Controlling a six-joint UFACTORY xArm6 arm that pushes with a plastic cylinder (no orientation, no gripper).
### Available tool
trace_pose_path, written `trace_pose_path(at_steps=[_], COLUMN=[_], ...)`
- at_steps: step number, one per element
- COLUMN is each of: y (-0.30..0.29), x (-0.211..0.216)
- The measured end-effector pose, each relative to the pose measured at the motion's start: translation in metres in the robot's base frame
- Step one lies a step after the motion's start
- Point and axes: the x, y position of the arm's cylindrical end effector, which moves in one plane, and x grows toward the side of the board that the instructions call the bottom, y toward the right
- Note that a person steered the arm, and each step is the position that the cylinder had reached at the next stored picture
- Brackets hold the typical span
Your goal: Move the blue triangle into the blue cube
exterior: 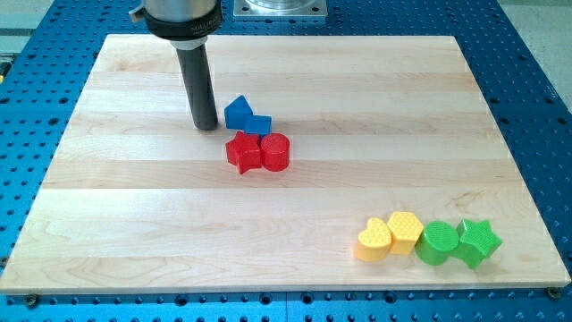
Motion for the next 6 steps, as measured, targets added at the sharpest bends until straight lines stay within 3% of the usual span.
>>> trace_pose_path(at_steps=[1,2,4,5,6], y=[0.026,0.067,0.041,0.026,-0.005], x=[-0.043,-0.041,0.002,-0.016,0.002])
